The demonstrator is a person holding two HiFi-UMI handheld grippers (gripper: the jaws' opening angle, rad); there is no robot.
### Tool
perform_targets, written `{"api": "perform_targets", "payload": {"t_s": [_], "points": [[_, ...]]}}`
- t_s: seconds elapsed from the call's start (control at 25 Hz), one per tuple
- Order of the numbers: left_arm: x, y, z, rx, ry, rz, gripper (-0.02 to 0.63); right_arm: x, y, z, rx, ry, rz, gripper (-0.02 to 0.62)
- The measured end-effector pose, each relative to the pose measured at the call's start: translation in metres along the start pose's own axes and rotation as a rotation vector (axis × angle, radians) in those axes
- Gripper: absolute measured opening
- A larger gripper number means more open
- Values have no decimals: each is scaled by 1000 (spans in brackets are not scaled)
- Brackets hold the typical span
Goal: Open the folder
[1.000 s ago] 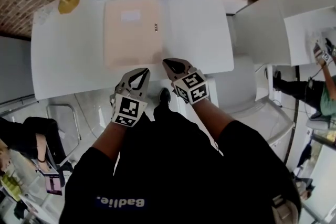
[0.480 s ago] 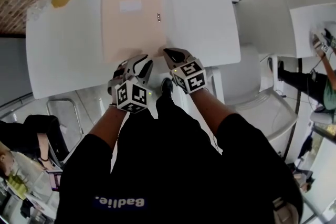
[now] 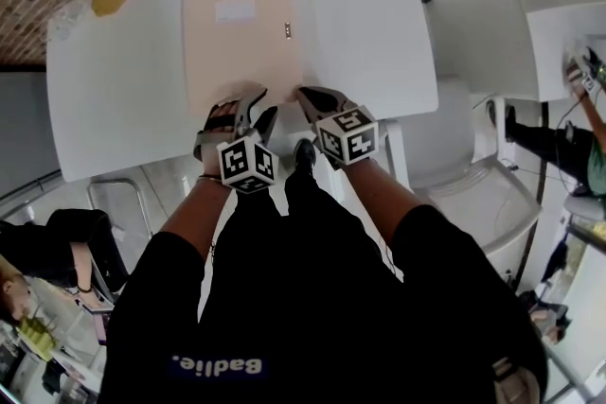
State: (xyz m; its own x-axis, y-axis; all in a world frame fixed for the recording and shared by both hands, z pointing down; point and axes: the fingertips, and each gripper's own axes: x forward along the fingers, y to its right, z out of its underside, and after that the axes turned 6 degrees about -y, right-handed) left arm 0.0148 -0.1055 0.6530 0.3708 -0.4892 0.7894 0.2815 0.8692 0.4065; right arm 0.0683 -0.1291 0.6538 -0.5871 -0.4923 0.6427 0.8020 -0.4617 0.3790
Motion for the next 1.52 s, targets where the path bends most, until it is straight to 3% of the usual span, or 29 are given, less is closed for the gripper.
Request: {"api": "perform_targets", "payload": {"t_s": [0.4,0.92,1.28,1.52], "points": [[14,2,7,146,-72,-55,179,3,1,4,11,9,-10,28],[0,-4,6,17,-20,-64,110,2,1,5,3,23,-10,28],[-13,-12,-2,-10,25,-106,75,5,4,9,-41,0,11,28],[-33,-38,-9,-168,108,-176,61,8,6,12,-47,-16,13,28]]}}
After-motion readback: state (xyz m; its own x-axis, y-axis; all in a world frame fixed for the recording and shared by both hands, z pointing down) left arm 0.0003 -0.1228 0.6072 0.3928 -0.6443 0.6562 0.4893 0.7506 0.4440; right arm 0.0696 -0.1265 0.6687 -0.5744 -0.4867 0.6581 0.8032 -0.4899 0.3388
